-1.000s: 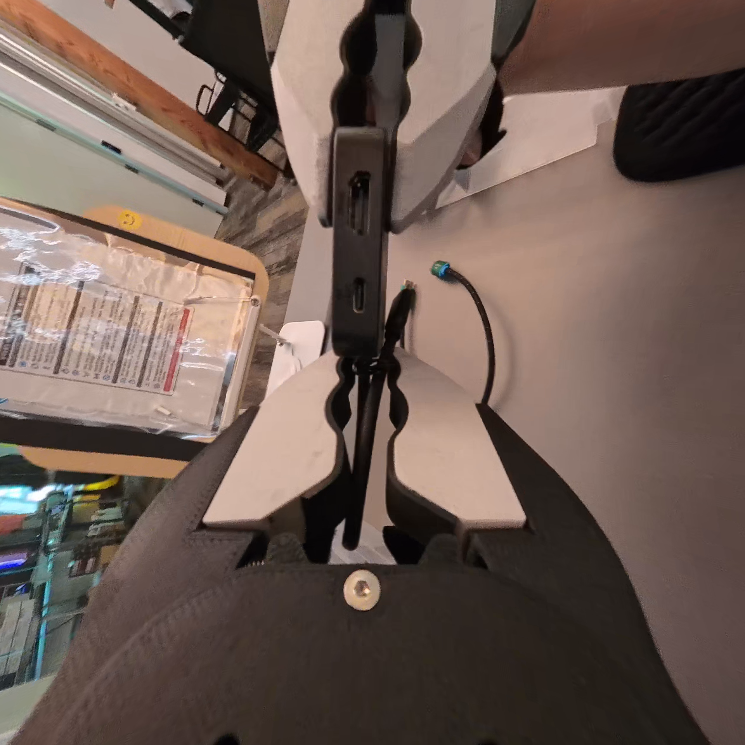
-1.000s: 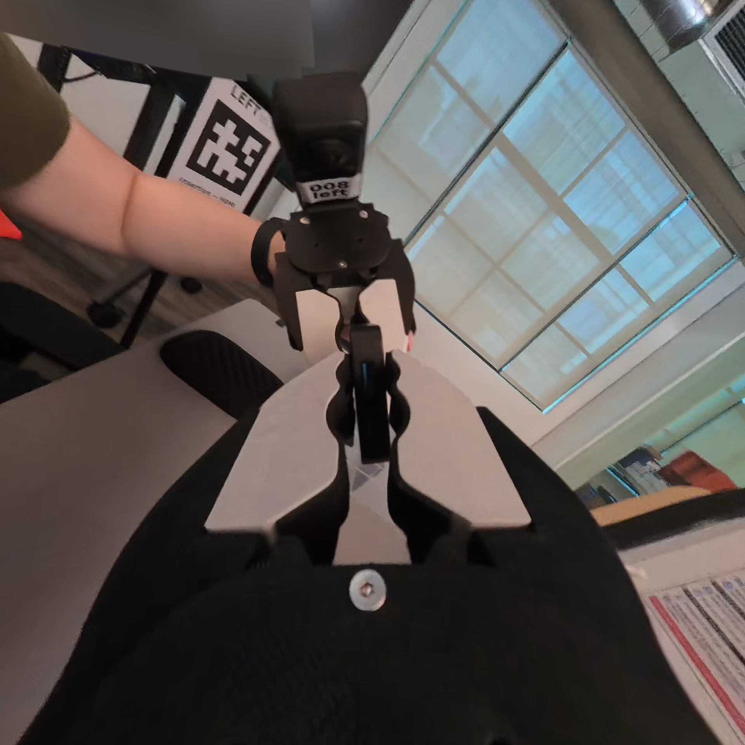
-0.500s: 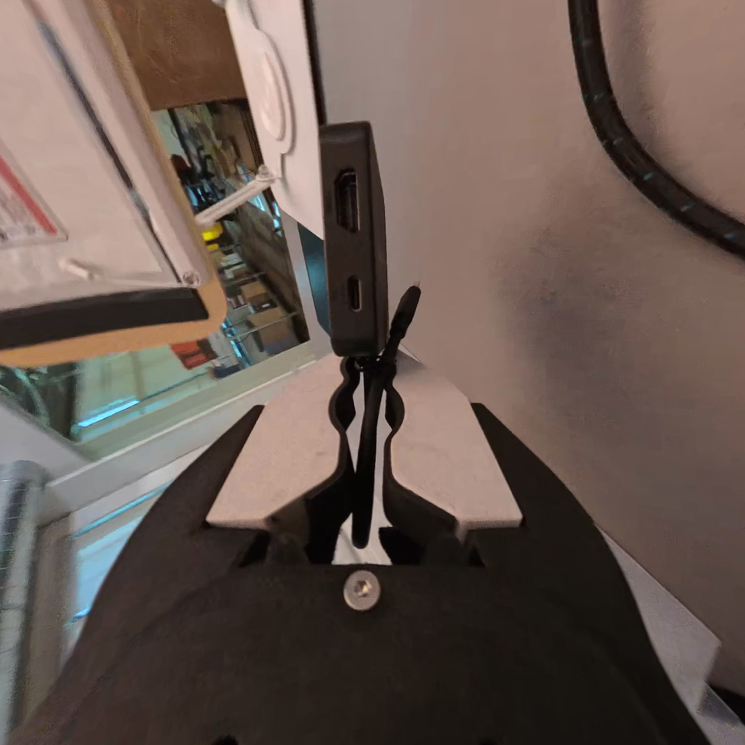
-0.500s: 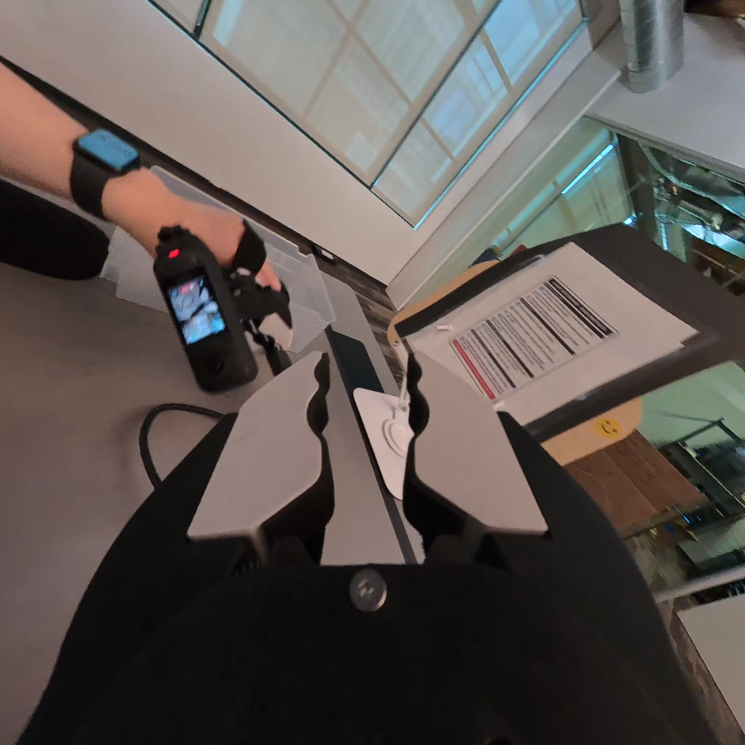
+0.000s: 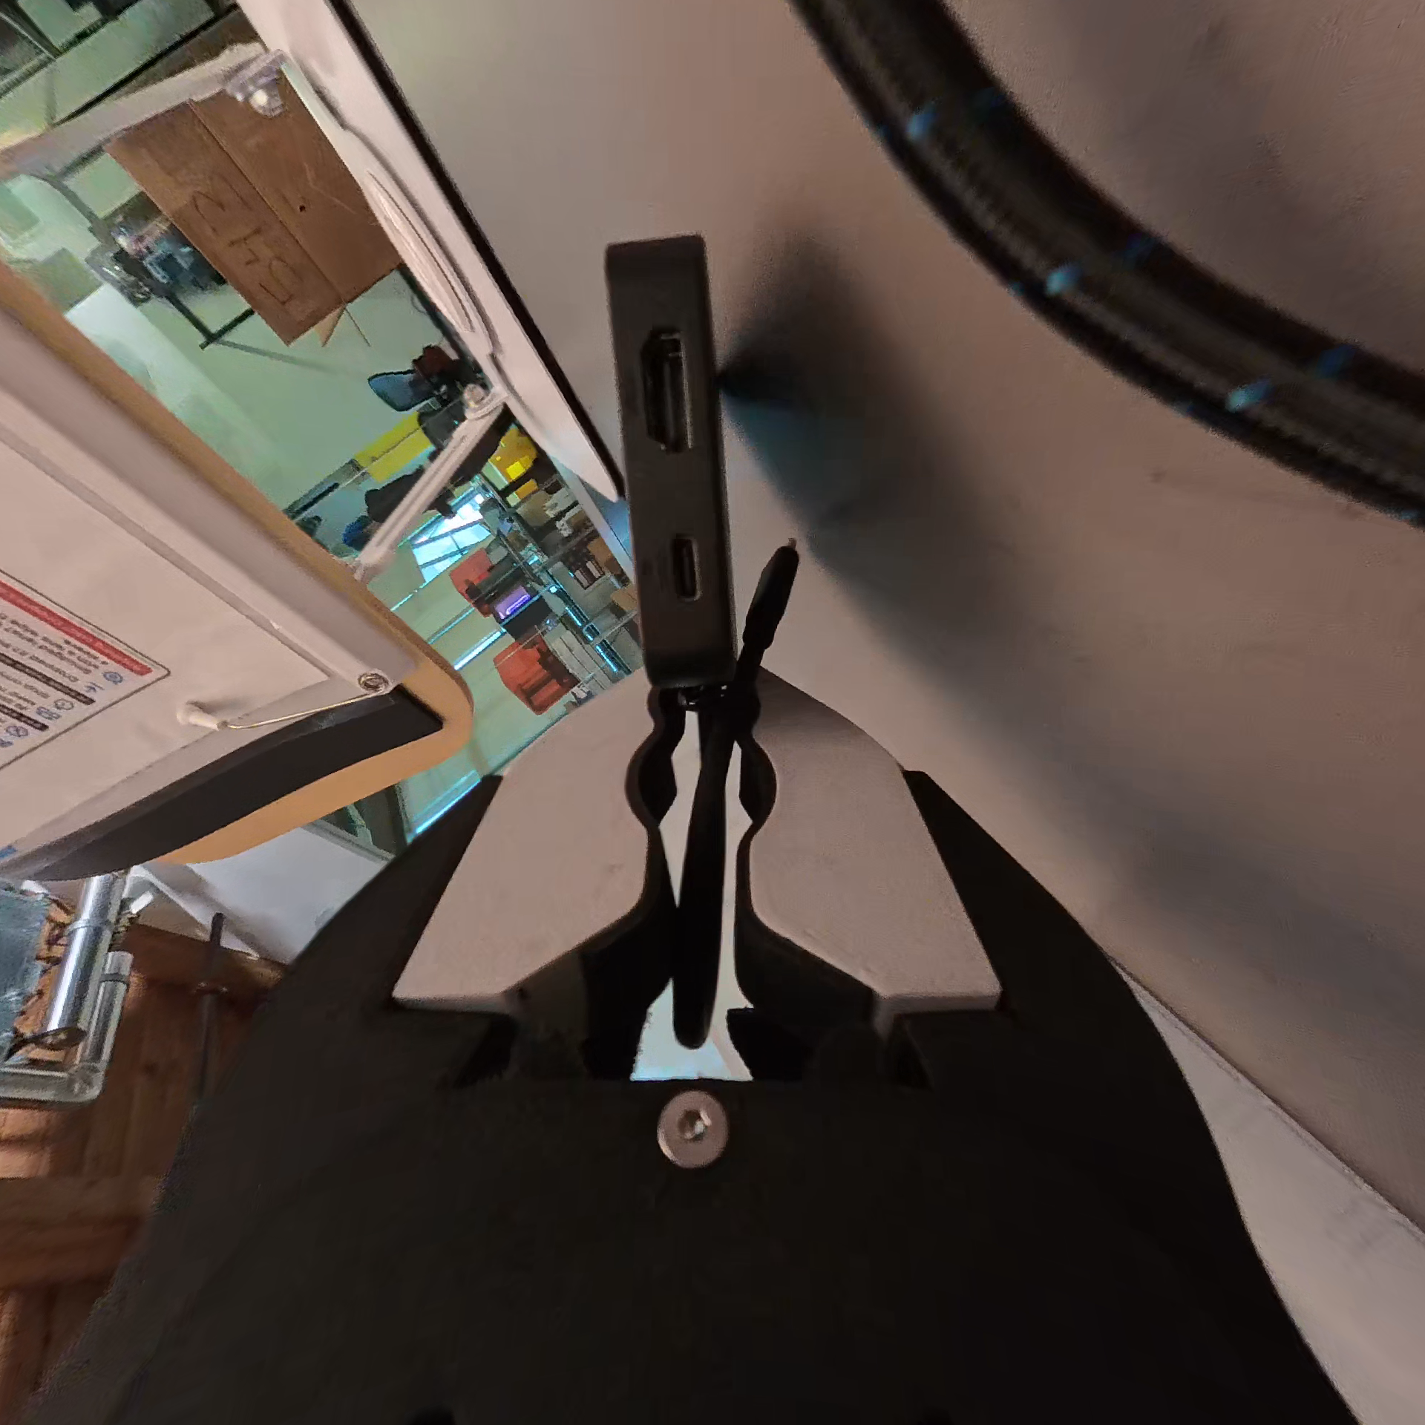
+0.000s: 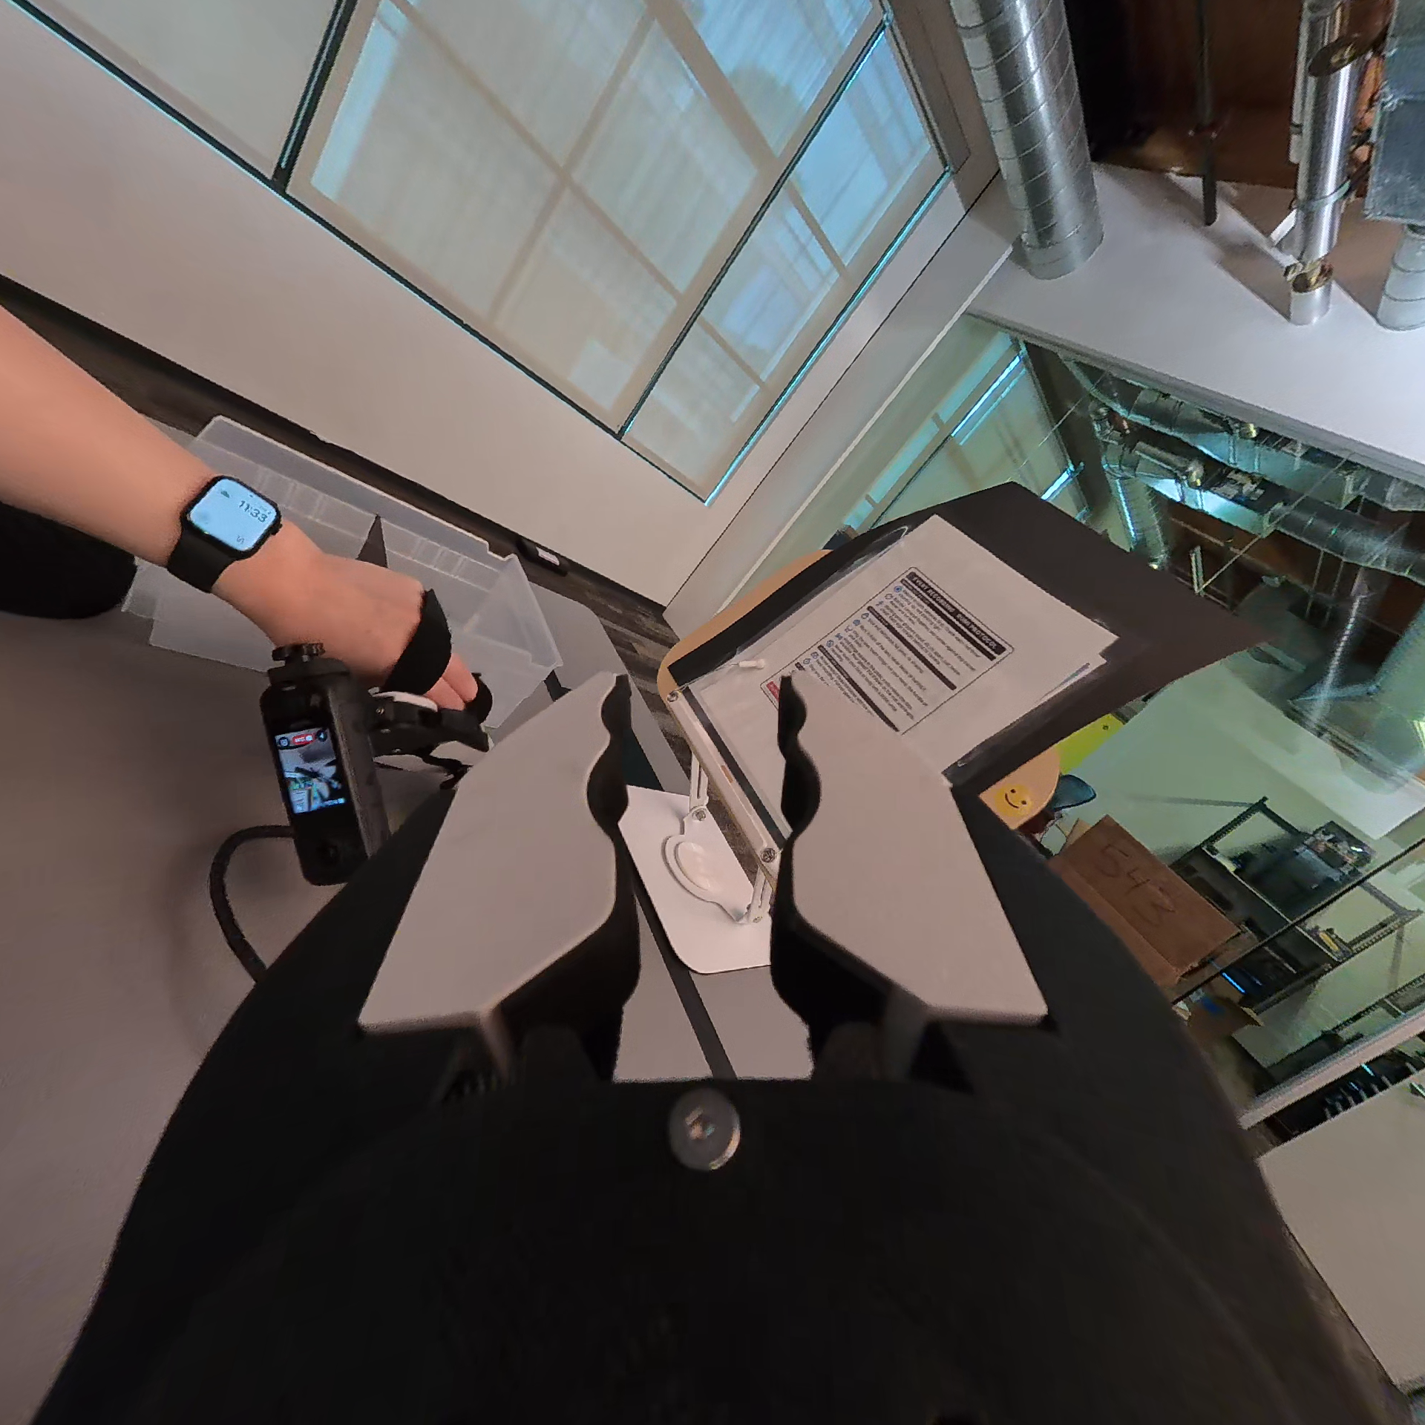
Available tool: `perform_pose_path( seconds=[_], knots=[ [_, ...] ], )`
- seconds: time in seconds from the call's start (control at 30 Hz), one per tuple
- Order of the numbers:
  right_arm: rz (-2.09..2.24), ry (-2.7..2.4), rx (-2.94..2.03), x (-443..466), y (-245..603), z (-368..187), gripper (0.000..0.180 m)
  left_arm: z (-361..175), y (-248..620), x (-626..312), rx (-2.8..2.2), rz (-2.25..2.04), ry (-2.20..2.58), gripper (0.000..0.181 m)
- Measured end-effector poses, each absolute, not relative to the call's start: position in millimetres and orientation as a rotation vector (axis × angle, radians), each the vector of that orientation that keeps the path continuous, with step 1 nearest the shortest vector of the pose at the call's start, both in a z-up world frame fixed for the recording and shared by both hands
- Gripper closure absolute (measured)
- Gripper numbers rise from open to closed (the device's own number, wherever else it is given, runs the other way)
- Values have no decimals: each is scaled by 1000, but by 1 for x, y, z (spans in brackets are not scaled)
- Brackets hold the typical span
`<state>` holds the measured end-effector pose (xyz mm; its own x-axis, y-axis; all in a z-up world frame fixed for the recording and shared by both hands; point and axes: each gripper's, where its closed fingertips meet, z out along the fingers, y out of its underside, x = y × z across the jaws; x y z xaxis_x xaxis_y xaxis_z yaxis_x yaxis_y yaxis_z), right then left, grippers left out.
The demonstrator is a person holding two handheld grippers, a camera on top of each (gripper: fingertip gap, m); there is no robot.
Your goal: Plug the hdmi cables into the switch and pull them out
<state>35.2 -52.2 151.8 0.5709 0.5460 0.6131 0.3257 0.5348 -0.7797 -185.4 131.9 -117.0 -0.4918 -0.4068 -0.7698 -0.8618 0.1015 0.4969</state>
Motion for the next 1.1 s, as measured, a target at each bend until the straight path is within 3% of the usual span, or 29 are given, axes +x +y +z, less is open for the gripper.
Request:
perform_pose_path(
  seconds=[0.03,0.13,0.27,0.37,0.6,0.73,0.97,1.1],
  knots=[
    [164,-996,-1046,37,-52,152,143,-119,131,-186,-1233,1373,1957,170],
    [153,-988,-1056,41,-49,150,142,-125,128,-191,-1234,1372,1992,167],
    [145,-982,-1064,44,-48,149,143,-132,124,-201,-1330,1342,2018,132],
    [136,-980,-1068,48,-49,149,142,-125,121,-206,-1420,1282,1989,120],
    [123,-934,-1071,68,-53,154,142,-85,98,-194,-1824,764,1806,118],
    [130,-916,-1058,73,-58,159,142,-64,74,-132,-1956,145,1591,129],
    [100,-926,-1062,76,-60,159,142,-93,78,-142,-1982,308,1671,129],
    [109,-924,-1061,76,-60,159,142,-105,79,-145,-2041,191,1576,134]
  ],
)
